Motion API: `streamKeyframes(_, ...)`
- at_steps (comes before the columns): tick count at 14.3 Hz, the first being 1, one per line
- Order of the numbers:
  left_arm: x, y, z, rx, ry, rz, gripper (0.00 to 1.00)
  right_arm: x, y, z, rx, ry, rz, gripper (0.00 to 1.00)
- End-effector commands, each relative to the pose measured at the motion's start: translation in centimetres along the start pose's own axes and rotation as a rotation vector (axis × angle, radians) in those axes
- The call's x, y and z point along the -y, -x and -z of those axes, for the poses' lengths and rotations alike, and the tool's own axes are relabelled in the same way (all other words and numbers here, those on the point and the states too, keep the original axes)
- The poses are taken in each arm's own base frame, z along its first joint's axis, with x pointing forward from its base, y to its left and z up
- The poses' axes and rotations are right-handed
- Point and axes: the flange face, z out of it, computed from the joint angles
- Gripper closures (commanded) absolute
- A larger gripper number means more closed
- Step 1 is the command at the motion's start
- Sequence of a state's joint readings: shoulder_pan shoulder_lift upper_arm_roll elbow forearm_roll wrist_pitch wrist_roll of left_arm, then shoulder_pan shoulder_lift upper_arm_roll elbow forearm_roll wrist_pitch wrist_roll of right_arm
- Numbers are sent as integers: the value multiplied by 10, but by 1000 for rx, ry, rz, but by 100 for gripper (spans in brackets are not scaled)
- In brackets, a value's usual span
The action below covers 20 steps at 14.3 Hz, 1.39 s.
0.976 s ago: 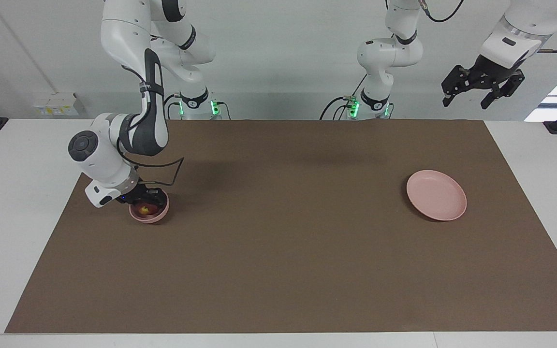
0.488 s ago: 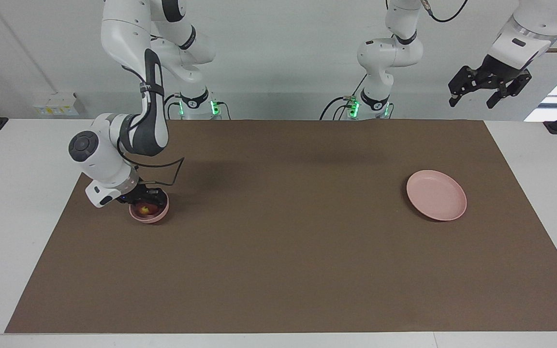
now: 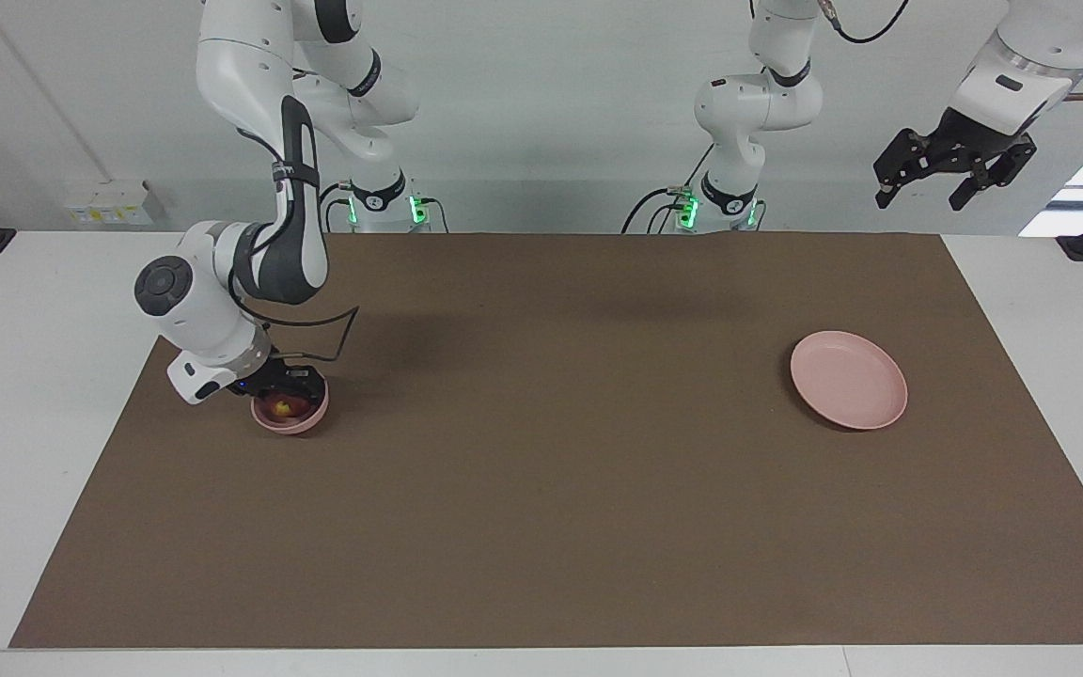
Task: Move apple from plate to bowl
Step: 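Lower the apple into the pink bowl while the left gripper withdraws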
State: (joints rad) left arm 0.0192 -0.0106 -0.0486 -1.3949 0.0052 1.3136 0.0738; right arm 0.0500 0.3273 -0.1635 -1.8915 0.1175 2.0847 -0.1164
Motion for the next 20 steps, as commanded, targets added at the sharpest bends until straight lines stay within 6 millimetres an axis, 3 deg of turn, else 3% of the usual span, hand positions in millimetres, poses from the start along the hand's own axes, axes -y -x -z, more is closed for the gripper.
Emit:
streamKeyframes(1, 0, 7, 0, -2, -2, -5, 0, -1, 1, -1, -15, 16, -13, 17)
streamKeyframes(10, 4, 7, 0, 2, -1, 1, 0, -1, 1, -1, -14, 16, -13, 8)
streamKeyframes(13, 5, 7, 0, 1, -1, 2, 0, -2, -1, 7, -11, 14, -13, 1)
streamKeyframes(15, 5, 7, 0, 0, -1, 2, 0, -1, 2, 25, -12, 9, -11, 0)
streamKeyframes(20, 5, 7, 0, 0, -1, 2, 0, 7, 15, 94, -35, 12, 9, 0)
